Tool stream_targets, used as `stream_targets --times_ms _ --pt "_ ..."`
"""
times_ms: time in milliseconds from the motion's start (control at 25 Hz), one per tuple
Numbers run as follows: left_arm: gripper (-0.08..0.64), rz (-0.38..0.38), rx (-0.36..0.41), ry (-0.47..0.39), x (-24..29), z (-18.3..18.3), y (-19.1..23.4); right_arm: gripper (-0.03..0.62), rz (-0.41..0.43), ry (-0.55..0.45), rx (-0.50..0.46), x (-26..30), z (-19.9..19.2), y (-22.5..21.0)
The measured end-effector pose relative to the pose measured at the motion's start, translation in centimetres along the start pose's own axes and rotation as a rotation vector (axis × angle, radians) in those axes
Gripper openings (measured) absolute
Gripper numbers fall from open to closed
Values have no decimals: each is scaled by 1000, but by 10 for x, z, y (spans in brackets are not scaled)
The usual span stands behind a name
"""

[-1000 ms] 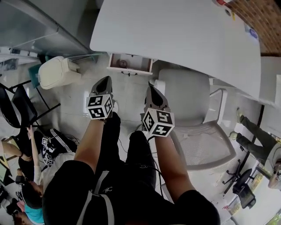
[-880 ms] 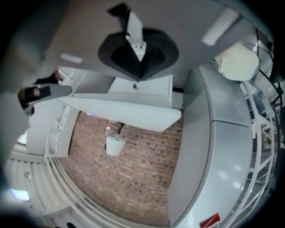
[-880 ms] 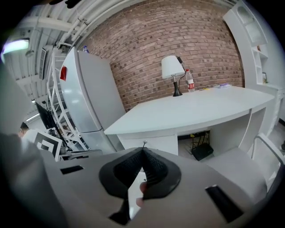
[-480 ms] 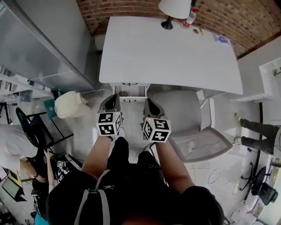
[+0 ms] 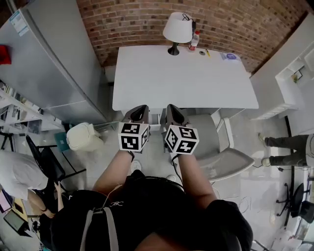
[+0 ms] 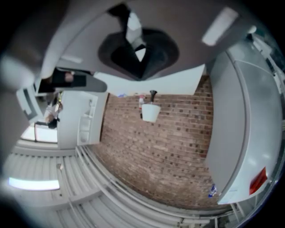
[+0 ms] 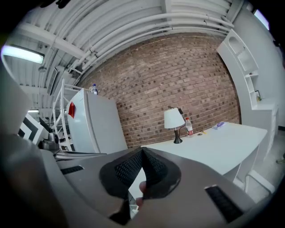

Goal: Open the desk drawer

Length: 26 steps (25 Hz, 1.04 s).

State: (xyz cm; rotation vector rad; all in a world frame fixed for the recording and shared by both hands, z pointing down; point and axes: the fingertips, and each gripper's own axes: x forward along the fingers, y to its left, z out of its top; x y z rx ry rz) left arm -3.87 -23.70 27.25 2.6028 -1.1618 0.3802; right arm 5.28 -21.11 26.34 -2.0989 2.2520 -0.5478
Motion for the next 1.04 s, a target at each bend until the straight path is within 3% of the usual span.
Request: stream_targets --times_ms 160,400,1040 --pt "-3 -7 32 -50 -5 34 -15 -5 9 -52 -45 -17 37 5" --pt "-2 21 41 -89 -9 59 -21 -5 0 -88 -74 -32 57 4" --pt "-2 52 42 -72 -28 50 -35 -5 9 -89 -85 -55 57 -3"
